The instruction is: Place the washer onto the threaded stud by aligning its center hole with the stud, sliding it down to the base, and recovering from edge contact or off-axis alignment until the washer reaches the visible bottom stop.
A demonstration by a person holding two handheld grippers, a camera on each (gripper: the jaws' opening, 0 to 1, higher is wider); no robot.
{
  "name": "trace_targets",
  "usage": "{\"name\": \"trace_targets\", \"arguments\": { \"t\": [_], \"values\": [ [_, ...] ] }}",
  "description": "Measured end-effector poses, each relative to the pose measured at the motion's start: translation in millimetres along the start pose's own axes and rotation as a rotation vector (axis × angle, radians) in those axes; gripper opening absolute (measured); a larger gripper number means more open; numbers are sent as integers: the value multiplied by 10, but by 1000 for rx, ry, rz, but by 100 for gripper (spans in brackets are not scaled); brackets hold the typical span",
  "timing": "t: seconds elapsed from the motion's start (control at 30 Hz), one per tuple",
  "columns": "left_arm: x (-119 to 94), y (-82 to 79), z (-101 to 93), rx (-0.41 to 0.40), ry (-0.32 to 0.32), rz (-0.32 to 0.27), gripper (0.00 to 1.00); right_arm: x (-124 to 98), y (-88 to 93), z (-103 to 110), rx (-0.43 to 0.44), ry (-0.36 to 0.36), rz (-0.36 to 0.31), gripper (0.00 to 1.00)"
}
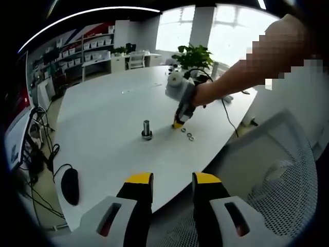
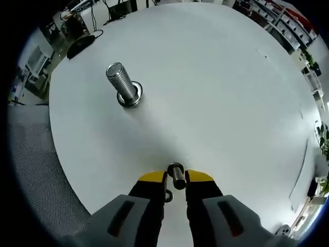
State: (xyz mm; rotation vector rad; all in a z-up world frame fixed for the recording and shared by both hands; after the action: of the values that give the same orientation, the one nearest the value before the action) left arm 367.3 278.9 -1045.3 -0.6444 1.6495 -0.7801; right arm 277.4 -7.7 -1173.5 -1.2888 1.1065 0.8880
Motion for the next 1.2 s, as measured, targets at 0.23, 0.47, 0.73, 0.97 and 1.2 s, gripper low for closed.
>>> {"name": "trace_targets", "arguments": {
  "t": [0.23, 0.47, 0.73, 0.97, 1.2],
  "values": [
    [-7, -8, -1, 4, -9, -3, 29, -54, 135, 2, -3, 6, 17, 19],
    [-6, 6, 30, 9, -25, -6, 29, -124, 332, 14, 11, -1, 44, 21],
    [-12, -11, 34, 21, -35, -6, 29, -188, 429, 129, 32, -17, 42, 22],
    [-12, 4, 57, 26, -50, 1, 29, -169, 449, 235, 85, -33, 33, 23],
    [-5, 17, 52, 32, -51, 13, 28, -118, 455, 241, 98, -41, 35, 22]
  ]
}}
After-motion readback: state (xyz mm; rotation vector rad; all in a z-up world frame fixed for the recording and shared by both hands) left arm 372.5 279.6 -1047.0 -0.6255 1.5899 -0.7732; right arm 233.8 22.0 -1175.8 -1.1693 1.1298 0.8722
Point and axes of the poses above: the point that each gripper's makers call its tool centre point, and the gripper's own axes: x roughly forward along the fingers, z roughly to its left, y roughly out of its underside, the point moved 6 cm from there along -x, roughly backward along the fingers, and after that the axes turned 2 degrees about -z, right-handed, at the moved point
